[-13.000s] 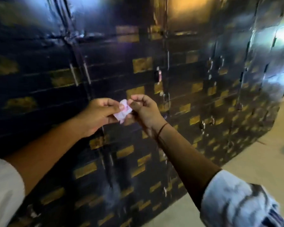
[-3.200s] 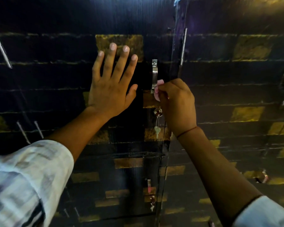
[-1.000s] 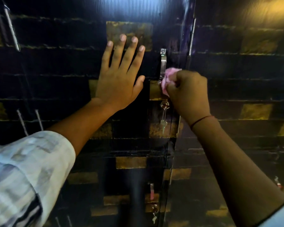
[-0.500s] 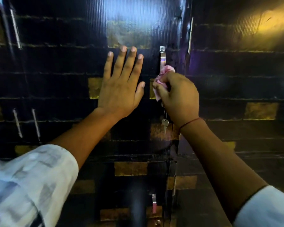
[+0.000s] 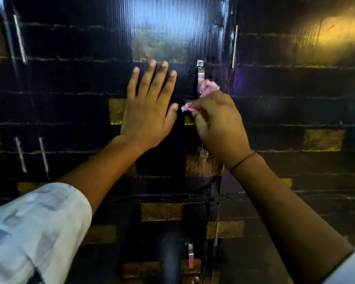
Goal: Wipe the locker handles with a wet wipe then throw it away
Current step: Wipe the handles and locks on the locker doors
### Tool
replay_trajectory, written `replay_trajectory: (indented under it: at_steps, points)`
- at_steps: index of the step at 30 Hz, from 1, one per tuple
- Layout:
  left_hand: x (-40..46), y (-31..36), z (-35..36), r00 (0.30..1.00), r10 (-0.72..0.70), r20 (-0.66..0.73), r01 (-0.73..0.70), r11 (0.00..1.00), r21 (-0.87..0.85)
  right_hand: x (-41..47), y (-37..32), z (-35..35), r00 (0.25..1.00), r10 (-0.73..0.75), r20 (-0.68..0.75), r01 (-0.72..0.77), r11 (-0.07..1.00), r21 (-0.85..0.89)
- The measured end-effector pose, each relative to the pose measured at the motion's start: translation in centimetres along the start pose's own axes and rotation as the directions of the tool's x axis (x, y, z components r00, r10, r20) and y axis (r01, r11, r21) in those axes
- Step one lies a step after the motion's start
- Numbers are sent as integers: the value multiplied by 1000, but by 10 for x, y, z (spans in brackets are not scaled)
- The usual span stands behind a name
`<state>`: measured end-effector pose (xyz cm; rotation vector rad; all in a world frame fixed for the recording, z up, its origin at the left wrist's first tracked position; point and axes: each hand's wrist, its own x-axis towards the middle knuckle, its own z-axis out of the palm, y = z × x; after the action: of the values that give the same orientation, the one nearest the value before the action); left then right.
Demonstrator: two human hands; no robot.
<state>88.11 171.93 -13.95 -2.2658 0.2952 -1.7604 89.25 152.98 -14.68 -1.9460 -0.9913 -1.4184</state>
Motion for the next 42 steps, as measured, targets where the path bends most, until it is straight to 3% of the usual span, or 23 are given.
replay_trajectory:
  at_steps: [3,6,8,11,16,18,20,21,23,26,29,30,31,33,34,35,37,39,42]
  points:
    - [-10,4,-12,998,-28,-60,5,934,-357,-12,-9,-5,998,39,-41,-29,976,217]
    - [-39,26,-25,998,-42,53,66,768,-637,-29,-17,-11,997,71,7,-68,917,392]
    - [-59,42,-31,987,-85,134,157,662,-733,-45,-23,-12,995,88,48,-100,894,436]
    - [-87,58,-28,958,-166,233,286,560,-777,-84,-25,-5,986,168,18,-156,867,473]
    - [-152,89,-13,864,-220,452,500,284,-818,-167,-17,20,940,327,-99,-251,858,448]
    - [-180,107,-11,808,-264,527,581,208,-787,-203,-19,28,923,330,-198,-228,883,411]
    - [-209,126,-6,747,-301,593,643,104,-758,-238,-20,36,929,225,-294,-134,945,299]
    - [-223,133,-3,708,-317,631,674,37,-738,-256,-20,40,949,136,-284,-71,972,226]
    - [-247,143,4,630,-333,701,723,-77,-687,-289,-17,56,992,5,-122,13,990,144]
    - [-281,152,12,565,-242,789,778,-161,-607,-335,-11,80,995,14,94,-34,977,210]
    - [-304,160,17,544,-152,826,832,-37,-554,-361,-8,88,998,55,-24,-47,969,241]
    - [-310,162,20,588,-196,785,805,42,-592,-366,-6,88,995,79,-64,-63,972,227]
    - [-316,162,25,675,-277,684,734,157,-661,-369,-3,89,989,115,-94,-93,973,212]
    - [-328,156,40,891,-374,257,443,597,-669,-373,2,92,974,179,-136,-151,970,191]
    - [-335,152,49,951,-297,83,296,802,-520,-375,4,96,973,188,-136,-158,966,204]
    - [-343,150,58,979,-203,21,197,915,-352,-376,4,100,975,184,-128,-150,960,238]
    - [-357,147,75,991,-71,116,82,991,-102,-375,1,110,981,159,-110,-122,951,284]
    - [-366,149,90,984,-8,179,-7,996,84,-373,-1,120,980,149,-134,-111,960,256]
    - [-369,149,98,990,-3,139,-20,987,157,-380,-2,130,970,179,-163,-131,955,266]
